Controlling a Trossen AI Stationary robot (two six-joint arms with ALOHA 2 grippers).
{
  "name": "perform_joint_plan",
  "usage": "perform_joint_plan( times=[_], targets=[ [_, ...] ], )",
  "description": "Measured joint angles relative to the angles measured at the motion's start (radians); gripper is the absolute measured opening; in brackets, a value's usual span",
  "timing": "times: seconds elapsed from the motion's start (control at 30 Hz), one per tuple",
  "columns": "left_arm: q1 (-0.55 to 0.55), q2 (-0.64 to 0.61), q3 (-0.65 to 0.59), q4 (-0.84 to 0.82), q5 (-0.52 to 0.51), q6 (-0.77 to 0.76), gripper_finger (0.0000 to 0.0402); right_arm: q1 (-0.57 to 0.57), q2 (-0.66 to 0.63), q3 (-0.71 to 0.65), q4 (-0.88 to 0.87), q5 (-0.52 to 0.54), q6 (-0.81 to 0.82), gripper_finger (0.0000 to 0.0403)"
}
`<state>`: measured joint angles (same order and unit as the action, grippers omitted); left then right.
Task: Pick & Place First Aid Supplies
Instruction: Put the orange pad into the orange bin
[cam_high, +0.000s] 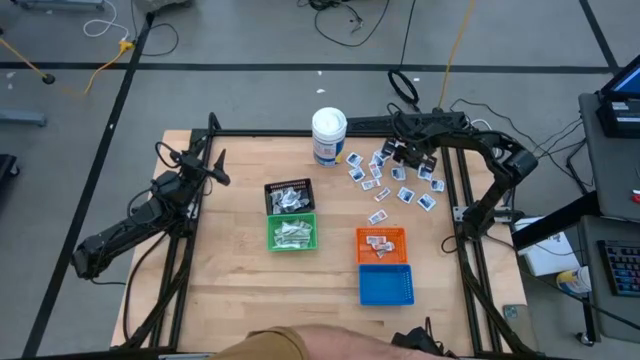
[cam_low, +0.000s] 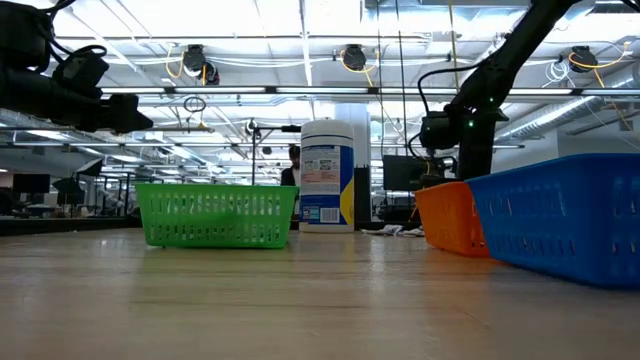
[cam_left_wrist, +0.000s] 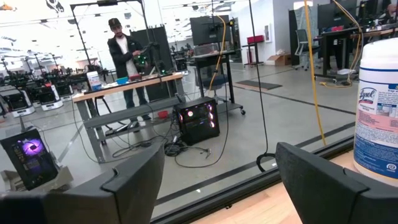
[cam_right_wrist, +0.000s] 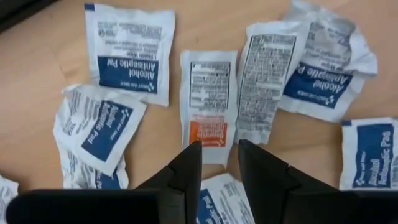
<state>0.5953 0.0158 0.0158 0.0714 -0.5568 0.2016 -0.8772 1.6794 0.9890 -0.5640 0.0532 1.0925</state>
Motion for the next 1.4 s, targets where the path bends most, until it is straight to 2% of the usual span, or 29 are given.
perform_joint_plan(
  times=[0.27, 0.5, 0.7, 1.03, 1.2, 1.4],
  targets=[
    [0.000, 0.000, 0.000, 0.000, 0.000, 0.000, 0.0318, 0.001, 0.000, 0.000, 0.008, 0.029, 0.029, 0.0096],
    [0.000, 0.000, 0.000, 0.000, 0.000, 0.000, 0.0330, 0.002, 0.000, 0.000, 0.014, 0.020, 0.047, 0.0059],
    [0.000, 0.000, 0.000, 0.000, 0.000, 0.000, 0.0324, 0.002, 0.000, 0.000, 0.004, 0.019, 0.046, 0.0034],
    [0.000, 0.000, 0.000, 0.000, 0.000, 0.000, 0.0308, 0.002, 0.026, 0.001, 0.001, -0.006, 0.051, 0.0031],
    [0.000, 0.000, 0.000, 0.000, 0.000, 0.000, 0.0318, 0.002, 0.029, 0.002, 0.008, 0.006, 0.046, 0.0030],
    [0.000, 0.000, 0.000, 0.000, 0.000, 0.000, 0.0329, 0.002, 0.030, 0.002, 0.007, 0.010, 0.005, 0.0003]
  ],
)
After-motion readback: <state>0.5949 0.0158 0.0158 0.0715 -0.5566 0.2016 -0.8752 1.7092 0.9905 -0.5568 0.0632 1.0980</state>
